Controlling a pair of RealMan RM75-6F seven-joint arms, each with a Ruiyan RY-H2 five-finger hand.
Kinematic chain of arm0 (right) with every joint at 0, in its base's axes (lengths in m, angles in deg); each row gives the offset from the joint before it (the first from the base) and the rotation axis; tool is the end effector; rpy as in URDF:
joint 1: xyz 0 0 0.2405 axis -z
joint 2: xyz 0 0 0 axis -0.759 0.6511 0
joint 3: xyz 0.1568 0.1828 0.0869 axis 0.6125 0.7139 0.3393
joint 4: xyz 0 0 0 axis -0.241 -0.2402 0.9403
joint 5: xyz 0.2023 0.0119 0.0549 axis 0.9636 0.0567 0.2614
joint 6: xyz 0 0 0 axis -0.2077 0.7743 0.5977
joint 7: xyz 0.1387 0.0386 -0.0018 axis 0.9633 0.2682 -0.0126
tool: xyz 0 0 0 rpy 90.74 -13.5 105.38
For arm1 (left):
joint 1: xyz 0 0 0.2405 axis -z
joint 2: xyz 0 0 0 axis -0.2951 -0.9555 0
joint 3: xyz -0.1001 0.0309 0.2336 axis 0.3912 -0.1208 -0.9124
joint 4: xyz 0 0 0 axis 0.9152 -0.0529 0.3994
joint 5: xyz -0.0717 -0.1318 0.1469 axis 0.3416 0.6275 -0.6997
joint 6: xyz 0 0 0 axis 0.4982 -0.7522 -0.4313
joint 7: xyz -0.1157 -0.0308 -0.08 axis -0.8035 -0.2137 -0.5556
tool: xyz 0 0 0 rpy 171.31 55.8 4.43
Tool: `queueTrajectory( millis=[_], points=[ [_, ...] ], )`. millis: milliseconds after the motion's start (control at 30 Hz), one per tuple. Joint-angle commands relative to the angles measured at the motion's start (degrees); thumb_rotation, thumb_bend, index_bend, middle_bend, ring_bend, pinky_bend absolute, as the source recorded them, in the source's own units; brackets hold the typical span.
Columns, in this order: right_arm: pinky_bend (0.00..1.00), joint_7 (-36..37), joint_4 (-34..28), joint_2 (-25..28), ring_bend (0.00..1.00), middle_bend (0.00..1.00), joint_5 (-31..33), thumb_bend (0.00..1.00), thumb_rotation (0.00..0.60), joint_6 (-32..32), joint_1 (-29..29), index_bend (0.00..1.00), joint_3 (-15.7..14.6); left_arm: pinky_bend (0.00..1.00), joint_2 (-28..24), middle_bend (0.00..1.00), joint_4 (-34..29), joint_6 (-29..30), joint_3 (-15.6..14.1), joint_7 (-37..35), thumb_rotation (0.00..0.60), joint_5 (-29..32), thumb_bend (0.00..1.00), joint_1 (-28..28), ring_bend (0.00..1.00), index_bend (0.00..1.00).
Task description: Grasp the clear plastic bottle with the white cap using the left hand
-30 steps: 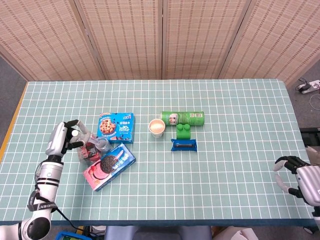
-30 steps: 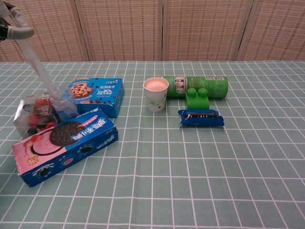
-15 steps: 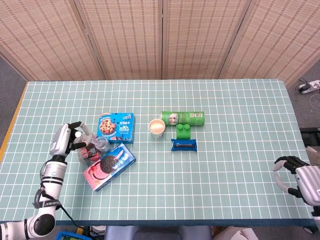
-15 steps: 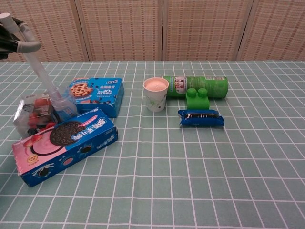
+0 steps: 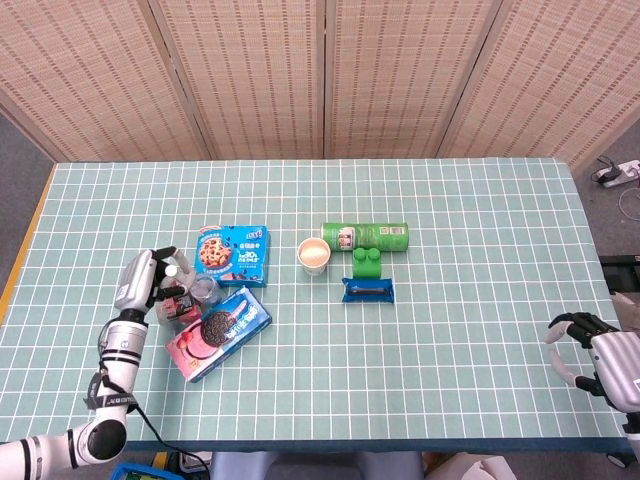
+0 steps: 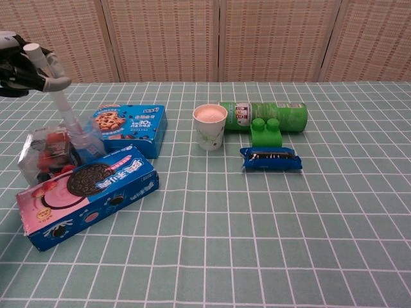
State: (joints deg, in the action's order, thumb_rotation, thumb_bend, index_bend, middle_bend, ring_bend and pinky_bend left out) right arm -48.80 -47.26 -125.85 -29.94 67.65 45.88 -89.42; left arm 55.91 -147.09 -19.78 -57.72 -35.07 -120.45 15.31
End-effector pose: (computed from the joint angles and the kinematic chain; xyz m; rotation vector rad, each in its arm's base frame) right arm -0.3116 -0.1591 0.1954 1.4620 -1.0117 1.0465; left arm -0.1736 0.3332 0.0707 -1.1633 -1.4484 -1.2702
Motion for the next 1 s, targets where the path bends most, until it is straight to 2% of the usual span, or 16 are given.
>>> queueTrajectory(
  millis=[33, 300, 833, 1000],
  points=[
    [0.52, 0.09, 0.05, 0.00, 0.31, 0.39, 0.02, 0.34, 0.600, 0.01, 0.00, 0.49, 0.01, 1.00, 0.93, 1.00, 1.54, -0.86, -0.31, -1.03, 0.600, -1.28, 0.44, 0.23, 1.00, 0.78],
    [0.52, 0.24, 0.12, 0.04, 0.31, 0.39, 0.02, 0.34, 0.600, -0.12, -0.08, 0.49, -0.03, 1.00, 2.95, 1.00, 5.59, -2.57, -1.05, -4.17, 0.600, -4.10, 0.44, 0.07, 1.00, 0.78],
    [0.52, 0.39, -0.06, 0.24, 0.31, 0.39, 0.11, 0.34, 0.600, -0.45, -0.19, 0.49, -0.13, 1.00, 4.74, 1.00, 8.88, -3.48, -1.54, -5.61, 0.600, -5.42, 0.44, -0.81, 1.00, 0.75],
    [0.52, 0.61, 0.03, 0.29, 0.31, 0.39, 0.16, 0.34, 0.600, -0.46, -0.20, 0.49, -0.12, 1.00, 4.80, 1.00, 9.38, -3.56, -1.48, -6.04, 0.600, -5.79, 0.43, -1.15, 1.00, 0.67]
  ],
)
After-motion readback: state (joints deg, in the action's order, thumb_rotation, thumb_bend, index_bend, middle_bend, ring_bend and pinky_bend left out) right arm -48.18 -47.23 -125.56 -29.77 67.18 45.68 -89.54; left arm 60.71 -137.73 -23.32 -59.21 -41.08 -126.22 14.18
